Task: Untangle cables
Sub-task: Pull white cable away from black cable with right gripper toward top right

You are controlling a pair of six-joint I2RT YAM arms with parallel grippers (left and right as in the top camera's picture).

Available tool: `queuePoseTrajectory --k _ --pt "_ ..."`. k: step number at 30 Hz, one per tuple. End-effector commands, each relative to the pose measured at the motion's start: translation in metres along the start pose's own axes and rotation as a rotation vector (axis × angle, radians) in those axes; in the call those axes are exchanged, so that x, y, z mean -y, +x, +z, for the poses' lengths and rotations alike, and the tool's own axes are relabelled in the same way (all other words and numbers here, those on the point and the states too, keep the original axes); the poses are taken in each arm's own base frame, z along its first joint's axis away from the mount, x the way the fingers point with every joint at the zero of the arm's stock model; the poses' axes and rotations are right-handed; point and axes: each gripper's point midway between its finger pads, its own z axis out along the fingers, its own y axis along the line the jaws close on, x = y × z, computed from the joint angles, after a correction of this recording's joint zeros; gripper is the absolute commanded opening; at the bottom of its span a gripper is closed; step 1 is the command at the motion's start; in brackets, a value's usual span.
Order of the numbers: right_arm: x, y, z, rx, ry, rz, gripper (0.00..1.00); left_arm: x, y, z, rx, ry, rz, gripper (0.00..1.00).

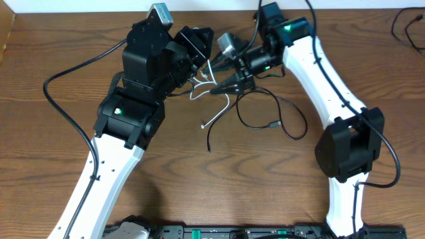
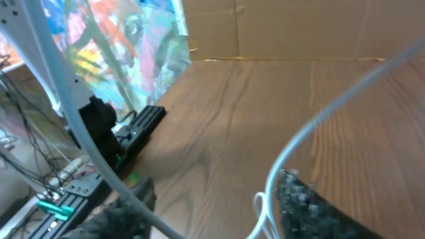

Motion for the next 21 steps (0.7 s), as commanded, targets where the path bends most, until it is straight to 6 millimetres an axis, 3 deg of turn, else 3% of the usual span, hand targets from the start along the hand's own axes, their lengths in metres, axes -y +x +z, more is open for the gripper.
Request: queuePoseTrajectory --k 1,3,5,8,11,13,16,21 --pt "-0.013 -0.018 0.008 0.039 -0.035 -0.047 0.4 0.007 0.0 -0.001 -0.017 0.023 -0.012 0.08" --pt "-0.012 -0.016 0.009 0.028 -0.033 -0.038 0.16 0.006 0.0 -0.001 -0.016 0.021 -0.011 0.08" --pt "-0.01 -0.014 0.007 0.018 -0.023 0.003 0.03 0.005 -0.001 -0.001 -0.01 0.014 -0.006 0.08" --pt "-0.004 -0.013 -0.006 0.024 0.006 0.128 0.01 -0.007 -0.01 -0.001 0.048 -0.046 0.078 0.08" --pt "0.005 -0.01 -0.023 0.029 0.047 0.242 0.01 -0.031 -0.021 -0.005 0.12 -0.167 0.079 0.1" --pt "0.013 -0.005 -0.039 0.02 0.095 0.33 0.01 -0.048 -0.027 -0.009 0.163 -0.252 0.078 0.17" --pt "0.029 0.007 -0.065 -0.01 0.196 0.479 0.01 -0.067 -0.031 -0.016 0.2 -0.346 0.082 0.38" --pt "0.059 0.022 -0.108 -0.075 0.463 0.711 0.01 -0.086 -0.031 -0.024 0.212 -0.44 0.088 0.46"
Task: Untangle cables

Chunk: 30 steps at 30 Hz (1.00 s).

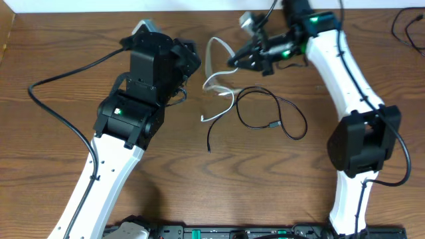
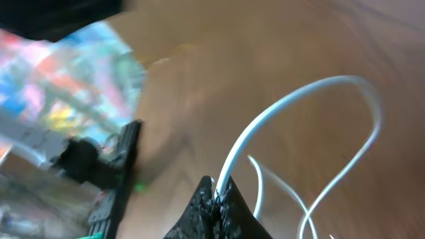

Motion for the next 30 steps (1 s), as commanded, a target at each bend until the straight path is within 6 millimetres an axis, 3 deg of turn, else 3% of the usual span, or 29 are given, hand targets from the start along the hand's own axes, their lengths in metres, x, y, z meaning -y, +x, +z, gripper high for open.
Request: queuePoseTrajectory --k 1,6,11,15,18,19,27,30 --pt "0.017 -0.011 -0.031 -0.021 0.247 0.256 0.01 -0.013 -0.014 -0.002 0.072 -0.077 0.016 0.46" --pt "0.034 -0.04 -0.099 0.093 0.616 0.375 0.01 -0.024 -0.011 -0.003 0.06 -0.121 0.057 0.46" --pt "0.023 -0.076 -0.195 0.343 0.917 0.443 0.01 -0.024 -0.011 -0.003 0.056 -0.125 0.107 0.46" --pt "0.012 -0.086 -0.278 0.53 1.1 0.461 0.01 -0.026 -0.01 -0.003 0.05 -0.131 0.137 0.45" --pt "0.012 -0.072 -0.337 0.623 1.235 0.513 0.01 -0.027 -0.009 -0.003 0.046 -0.137 0.138 0.45" --pt "0.014 -0.055 -0.372 0.659 1.308 0.565 0.01 -0.028 -0.008 -0.003 0.044 -0.14 0.139 0.45" --pt "0.021 0.02 -0.471 0.736 1.516 0.757 0.01 -0.028 -0.008 -0.003 0.042 -0.142 0.139 0.46" --pt "0.025 0.05 -0.5 0.746 1.599 0.826 0.01 -0.029 -0.008 -0.003 0.041 -0.143 0.139 0.45"
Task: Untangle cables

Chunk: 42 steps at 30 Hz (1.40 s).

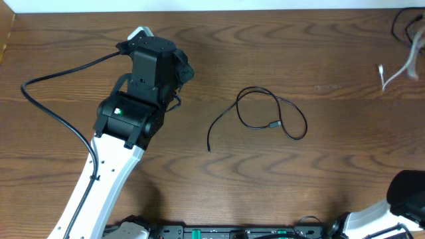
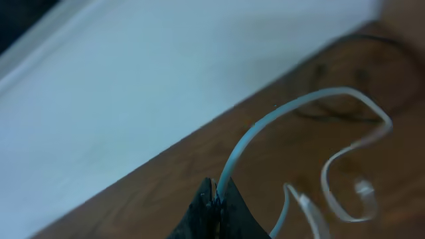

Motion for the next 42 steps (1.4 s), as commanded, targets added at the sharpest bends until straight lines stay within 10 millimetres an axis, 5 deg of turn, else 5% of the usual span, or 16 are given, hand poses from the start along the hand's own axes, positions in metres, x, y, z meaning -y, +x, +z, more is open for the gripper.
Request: queuePoseTrajectory --k 1,13,14,15,16,17,21,30,36,42 --pt "0.056 -0.005 0.012 0.011 0.152 0.071 0.01 -0.001 -0.007 -0.001 0.022 -0.011 0.014 0.45" --pt "0.196 0.033 0.051 -0.098 0.48 0.251 0.04 -0.001 -0.006 -0.001 0.021 -0.011 0.014 0.46" --pt "0.203 0.036 0.053 -0.107 0.49 0.259 0.15 -0.001 -0.006 -0.001 0.021 -0.011 0.014 0.45" --pt "0.211 0.041 0.058 -0.123 0.496 0.271 0.84 -0.001 -0.006 -0.001 0.021 -0.011 0.013 0.46" --pt "0.213 0.044 0.06 -0.134 0.493 0.278 0.99 -0.001 -0.007 -0.001 0.022 -0.011 0.013 0.46" --pt "0.212 0.046 0.061 -0.142 0.484 0.281 0.99 -0.001 -0.006 -0.001 0.021 -0.011 0.014 0.45" --pt "0.194 0.048 0.067 -0.168 0.376 0.297 0.99 -0.002 -0.005 0.002 0.015 -0.018 0.015 0.45" --pt "0.074 0.08 0.081 -0.369 -0.16 0.211 0.99 0.001 0.022 0.025 -0.112 -0.001 0.115 0.45" --pt "0.008 0.137 0.08 -0.55 -0.278 0.026 0.99 0.003 0.053 0.046 -0.255 0.034 0.24 0.46" --pt "-0.05 0.225 0.066 -0.797 -0.308 -0.222 0.99 -0.013 0.079 0.07 -0.354 -0.028 0.258 0.45"
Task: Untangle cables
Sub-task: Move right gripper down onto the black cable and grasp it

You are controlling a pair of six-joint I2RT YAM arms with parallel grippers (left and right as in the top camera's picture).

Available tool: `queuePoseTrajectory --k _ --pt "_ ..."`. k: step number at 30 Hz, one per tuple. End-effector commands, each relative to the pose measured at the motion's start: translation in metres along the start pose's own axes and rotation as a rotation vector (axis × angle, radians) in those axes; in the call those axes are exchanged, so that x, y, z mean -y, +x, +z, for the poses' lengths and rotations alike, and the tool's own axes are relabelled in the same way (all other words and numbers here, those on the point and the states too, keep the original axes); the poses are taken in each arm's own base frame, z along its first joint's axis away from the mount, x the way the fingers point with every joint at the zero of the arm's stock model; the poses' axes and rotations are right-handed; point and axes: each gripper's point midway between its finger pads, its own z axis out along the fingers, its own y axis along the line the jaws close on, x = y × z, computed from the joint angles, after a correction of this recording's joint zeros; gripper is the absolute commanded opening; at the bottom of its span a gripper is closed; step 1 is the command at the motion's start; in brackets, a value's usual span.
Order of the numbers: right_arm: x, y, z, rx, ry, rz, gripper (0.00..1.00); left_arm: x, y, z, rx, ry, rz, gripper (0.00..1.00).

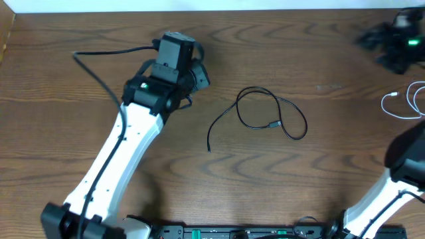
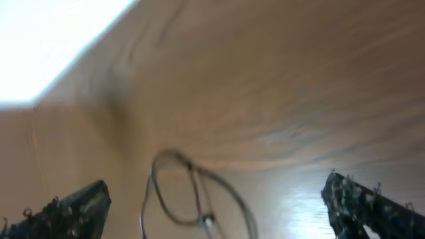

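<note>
The black cable point(image 1: 271, 114) lies in a loose loop at the table's middle; the right wrist view shows it blurred and far off point(image 2: 192, 199). By itself at the table's right edge lies the white cable point(image 1: 404, 101), curled. My right gripper point(image 1: 380, 41) is up at the far right, above and behind the white cable. Its fingers stand wide apart with nothing between them point(image 2: 216, 196). My left gripper point(image 1: 198, 74) sits left of the black cable, apart from it. Its jaws are too dark to read from above.
The left arm point(image 1: 126, 153) runs diagonally from the front left up to the table's middle, with its own black supply cord point(image 1: 99, 73) arcing beside it. A white wall borders the table's far edge. The right arm's base point(image 1: 405, 166) stands at the right.
The white cable was in my shut right gripper at the far right; now it lies on the table there and that gripper is open. My left arm has reached further right.
Both grippers were at the tangled white and black cables at the top middle. Then my right gripper was shut on the white cable, with my left drawn back. Then the white cable hung at the far right, the black one alone. Now it lies released.
</note>
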Motion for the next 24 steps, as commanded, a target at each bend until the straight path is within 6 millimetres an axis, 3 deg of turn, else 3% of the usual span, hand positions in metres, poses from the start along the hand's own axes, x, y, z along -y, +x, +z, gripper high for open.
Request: queuePoseTrajectory --k 1,4,8,10,12,20,24 --pt "-0.026 0.033 0.035 -0.12 0.062 -0.198 0.99 -0.001 0.007 0.014 -0.054 -0.005 0.047 0.45" --pt "-0.039 0.058 0.065 -0.201 0.101 -0.264 0.99 -0.004 0.008 0.019 -0.061 -0.018 0.08 0.45" --pt "-0.068 0.097 0.113 -0.291 0.053 -0.552 0.95 -0.011 0.002 0.019 -0.027 -0.062 0.08 0.45" --pt "-0.072 0.108 0.129 -0.311 0.077 -0.671 0.95 -0.016 0.0 0.018 -0.015 -0.085 0.08 0.45" --pt "-0.07 0.121 0.159 -0.312 0.201 -0.832 0.97 -0.028 -0.003 0.018 -0.018 -0.119 0.063 0.4" --pt "-0.082 0.146 0.199 -0.304 0.179 -1.081 0.98 -0.051 -0.013 0.01 -0.014 -0.157 0.016 0.4" --pt "-0.082 0.163 0.213 -0.319 0.15 -1.155 0.89 -0.059 -0.014 0.009 -0.021 -0.175 0.001 0.4"
